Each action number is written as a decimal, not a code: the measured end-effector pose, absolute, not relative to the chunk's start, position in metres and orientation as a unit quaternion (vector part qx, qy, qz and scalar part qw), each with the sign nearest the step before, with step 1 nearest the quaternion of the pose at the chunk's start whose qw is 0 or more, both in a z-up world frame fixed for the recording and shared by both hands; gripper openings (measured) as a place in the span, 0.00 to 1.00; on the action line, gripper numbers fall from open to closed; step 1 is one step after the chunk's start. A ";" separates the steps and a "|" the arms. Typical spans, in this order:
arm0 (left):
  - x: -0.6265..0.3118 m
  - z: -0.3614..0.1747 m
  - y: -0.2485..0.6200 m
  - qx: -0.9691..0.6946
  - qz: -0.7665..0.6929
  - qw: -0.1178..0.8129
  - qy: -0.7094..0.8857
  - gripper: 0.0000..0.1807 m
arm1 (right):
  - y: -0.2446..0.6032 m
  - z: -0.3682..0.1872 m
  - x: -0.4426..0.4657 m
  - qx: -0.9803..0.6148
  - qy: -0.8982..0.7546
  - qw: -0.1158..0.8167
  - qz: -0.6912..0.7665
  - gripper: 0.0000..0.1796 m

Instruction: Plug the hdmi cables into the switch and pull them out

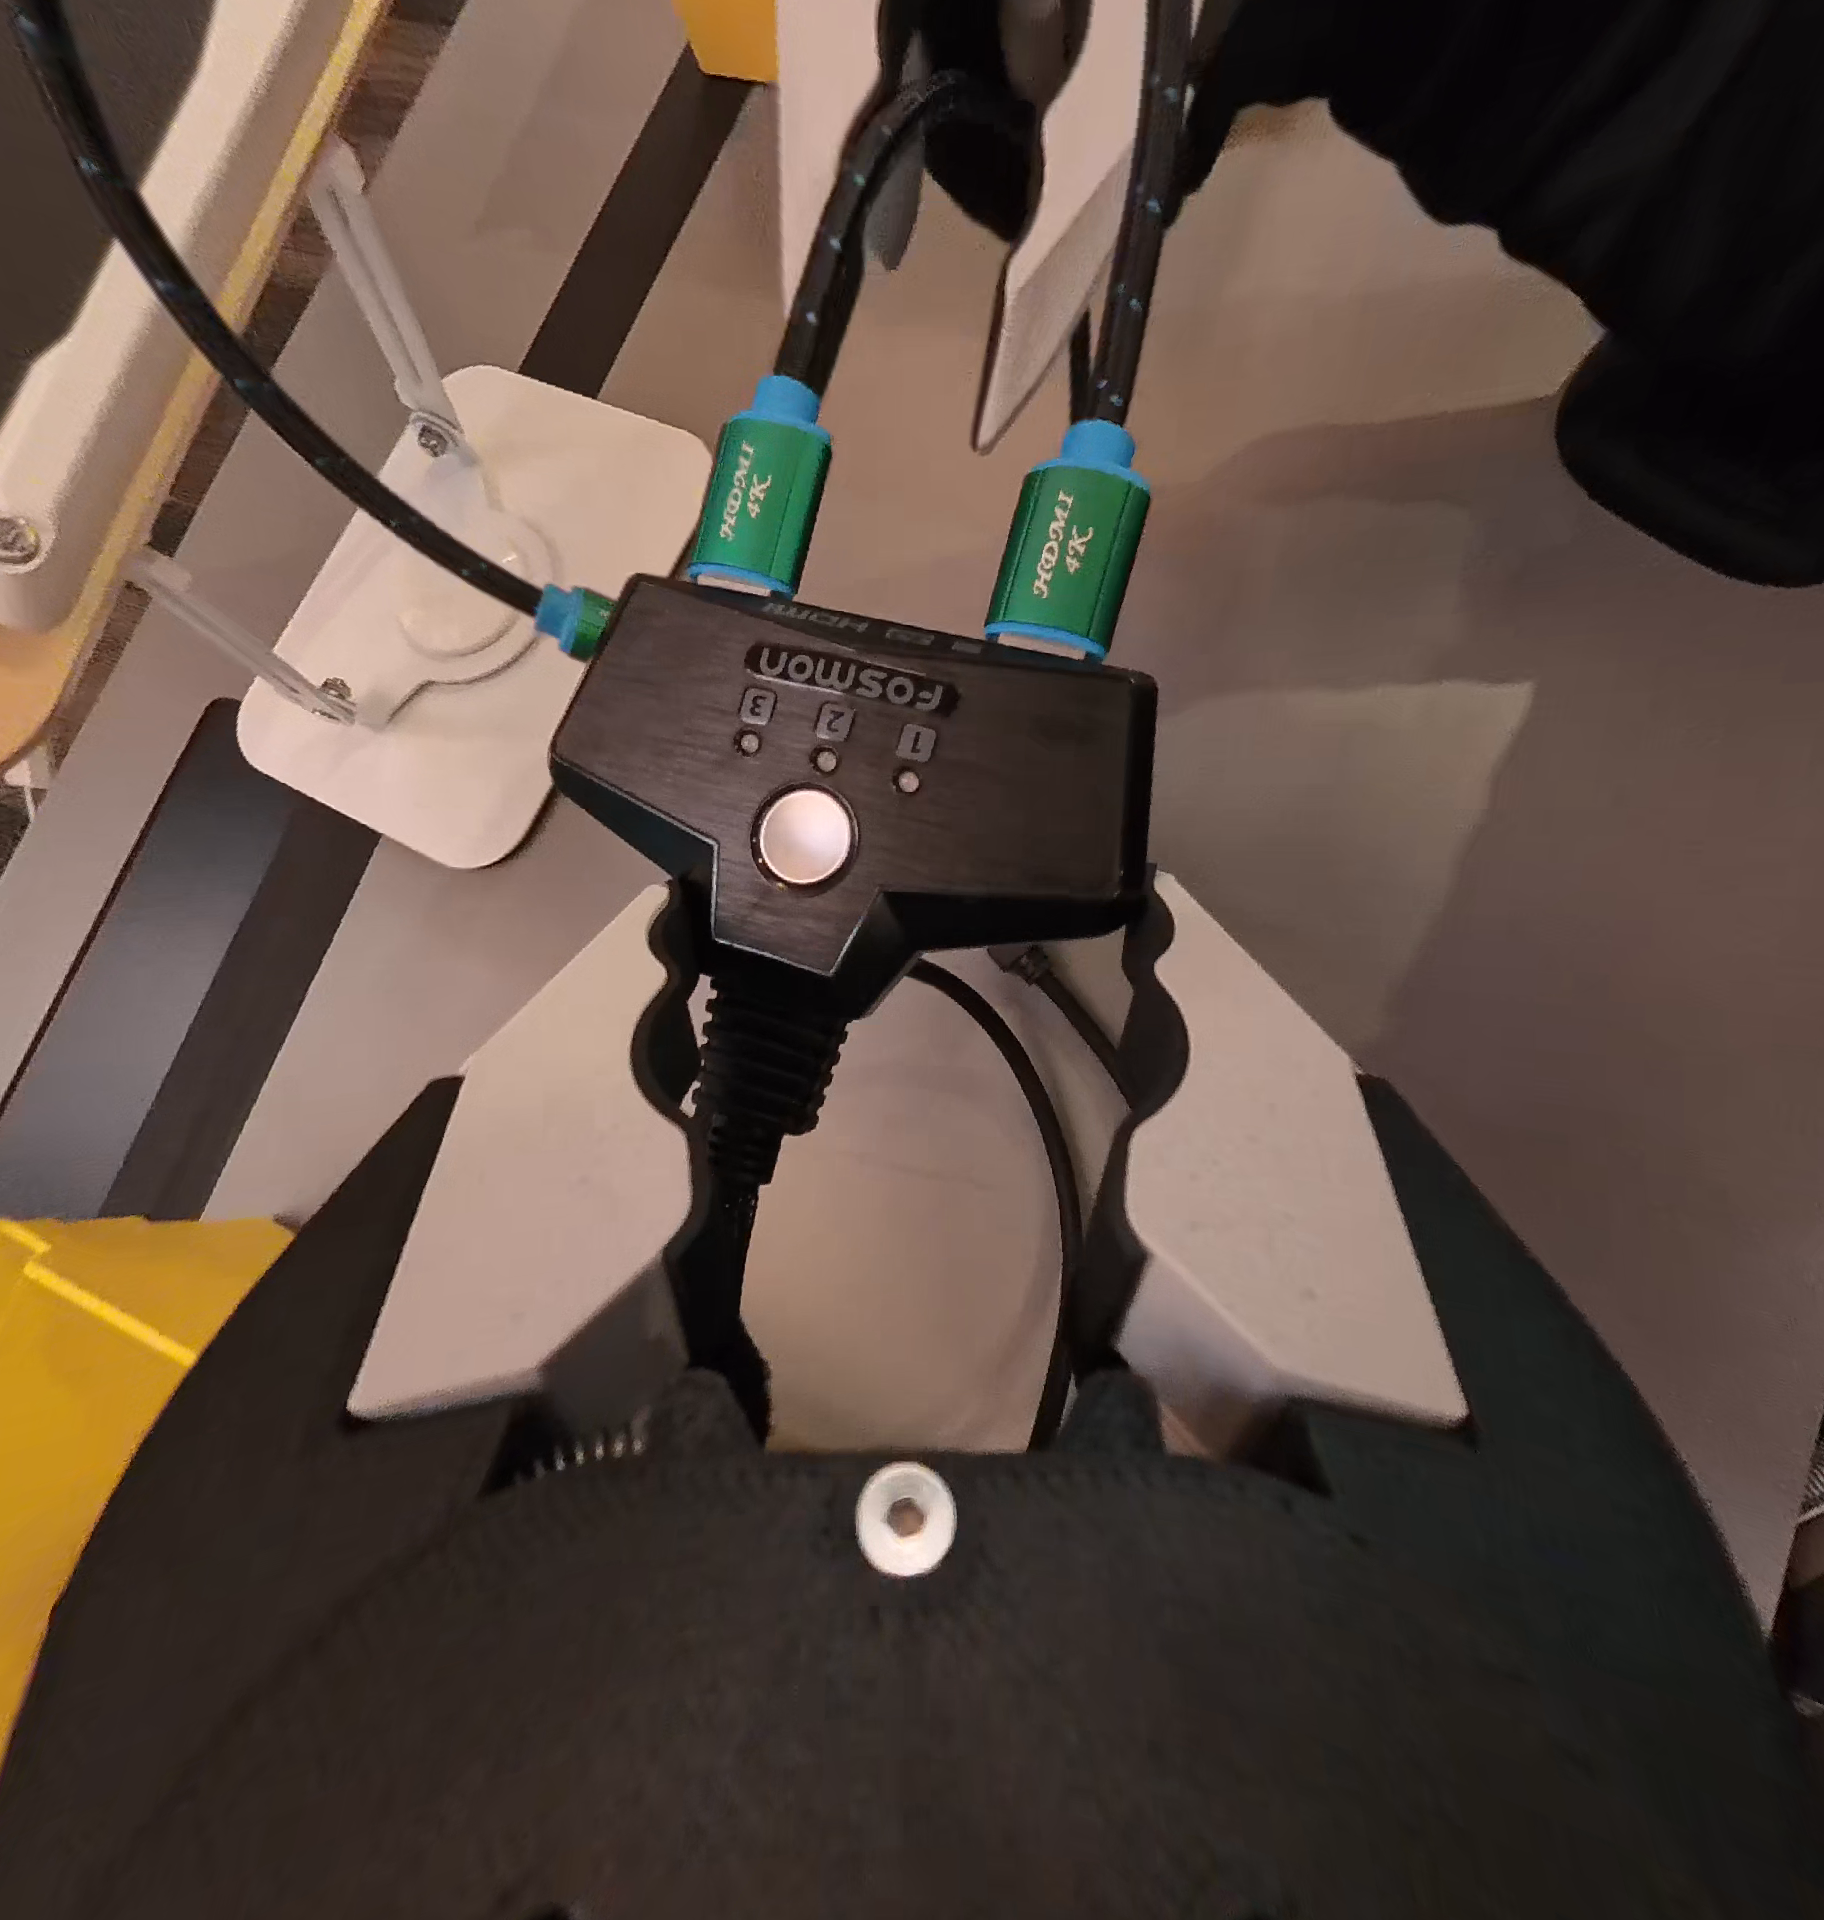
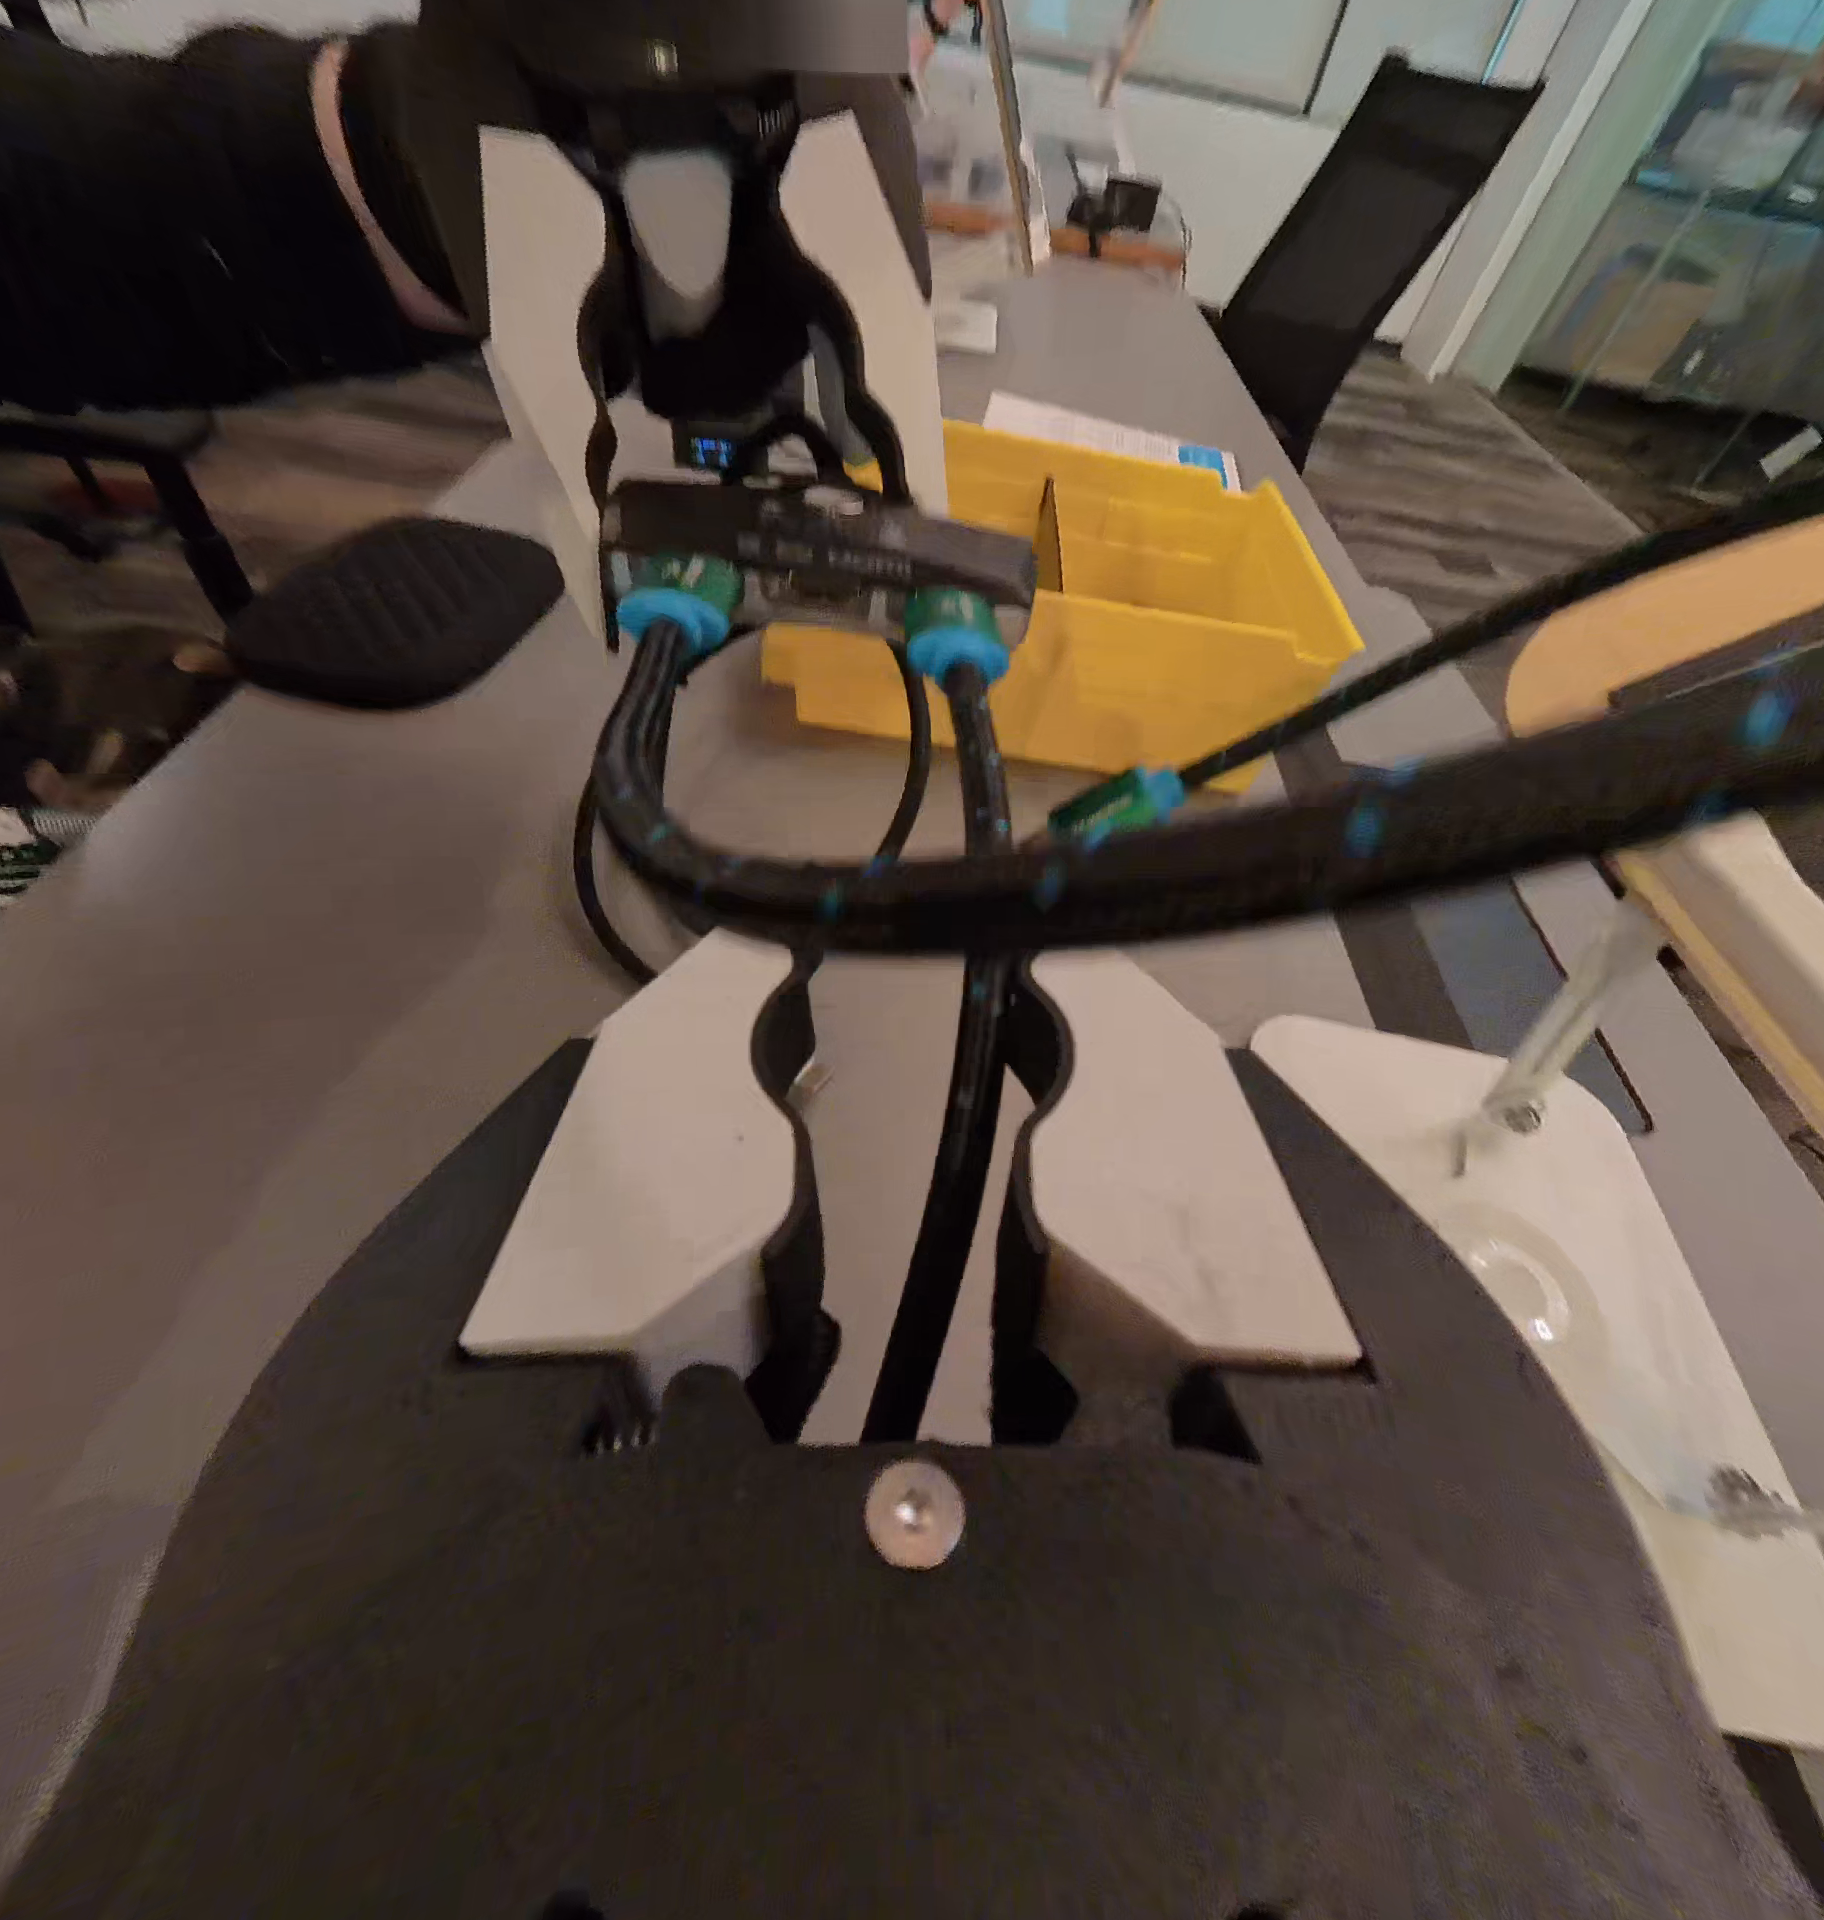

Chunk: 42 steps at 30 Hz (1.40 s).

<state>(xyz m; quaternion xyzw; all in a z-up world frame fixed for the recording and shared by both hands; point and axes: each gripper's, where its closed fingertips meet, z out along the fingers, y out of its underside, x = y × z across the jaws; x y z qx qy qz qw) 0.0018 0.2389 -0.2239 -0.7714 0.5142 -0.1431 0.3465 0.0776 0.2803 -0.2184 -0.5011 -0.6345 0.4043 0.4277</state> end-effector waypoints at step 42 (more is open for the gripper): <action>-0.030 -0.261 0.247 -0.842 -0.174 0.400 0.318 0.45 | 0.314 -0.318 0.041 -0.679 -0.609 0.323 0.250 0.65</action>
